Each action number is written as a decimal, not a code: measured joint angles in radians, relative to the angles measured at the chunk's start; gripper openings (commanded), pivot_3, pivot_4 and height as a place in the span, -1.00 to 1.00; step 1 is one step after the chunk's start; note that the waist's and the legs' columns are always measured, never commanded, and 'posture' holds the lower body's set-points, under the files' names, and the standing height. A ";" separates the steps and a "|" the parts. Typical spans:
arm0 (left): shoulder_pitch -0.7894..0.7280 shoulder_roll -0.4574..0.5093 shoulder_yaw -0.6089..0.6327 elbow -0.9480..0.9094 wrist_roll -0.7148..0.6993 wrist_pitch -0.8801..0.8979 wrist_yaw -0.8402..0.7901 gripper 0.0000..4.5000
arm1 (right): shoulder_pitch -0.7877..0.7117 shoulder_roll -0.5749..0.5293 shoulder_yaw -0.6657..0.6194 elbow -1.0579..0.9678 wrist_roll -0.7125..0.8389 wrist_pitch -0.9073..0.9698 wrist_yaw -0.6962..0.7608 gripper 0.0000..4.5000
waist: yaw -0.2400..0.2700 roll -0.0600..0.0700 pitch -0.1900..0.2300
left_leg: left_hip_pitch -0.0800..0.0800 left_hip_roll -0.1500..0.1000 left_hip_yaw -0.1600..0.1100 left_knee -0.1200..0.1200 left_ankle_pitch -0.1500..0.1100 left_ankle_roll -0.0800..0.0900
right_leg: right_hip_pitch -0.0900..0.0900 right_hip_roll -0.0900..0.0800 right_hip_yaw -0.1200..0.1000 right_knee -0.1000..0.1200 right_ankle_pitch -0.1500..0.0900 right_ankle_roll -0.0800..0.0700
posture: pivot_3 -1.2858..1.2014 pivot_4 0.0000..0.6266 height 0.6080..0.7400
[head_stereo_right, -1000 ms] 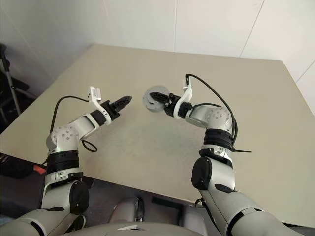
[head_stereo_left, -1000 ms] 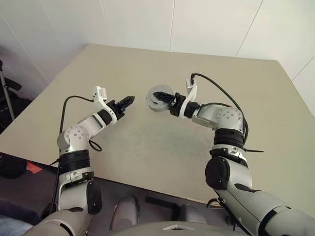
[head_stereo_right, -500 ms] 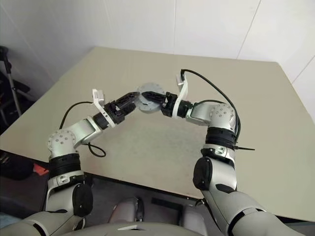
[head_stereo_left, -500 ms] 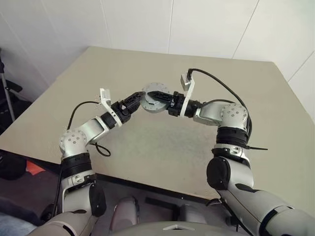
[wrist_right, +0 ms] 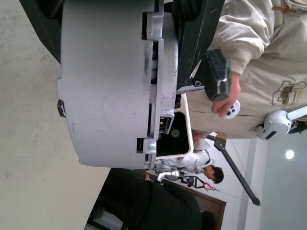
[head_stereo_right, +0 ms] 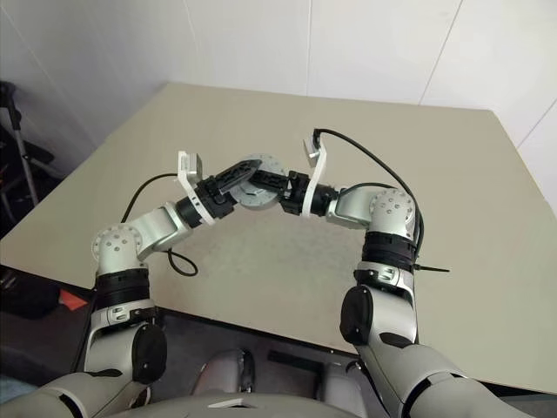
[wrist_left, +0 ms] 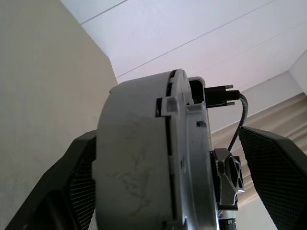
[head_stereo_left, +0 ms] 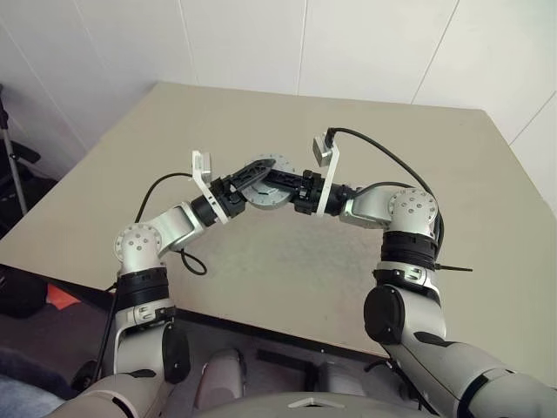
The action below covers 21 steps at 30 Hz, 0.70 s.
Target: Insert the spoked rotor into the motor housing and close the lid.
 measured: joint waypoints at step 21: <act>0.001 0.022 0.013 0.026 -0.047 -0.078 0.010 0.99 | 0.004 -0.007 0.032 -0.008 -0.001 -0.025 0.014 -0.07 | 0.000 0.000 0.000 | 0.000 0.000 0.000 0.002 0.000 0.000 | 0.000 0.000 0.000 0.001 0.000 0.001 | 0.03 -1.00 1.00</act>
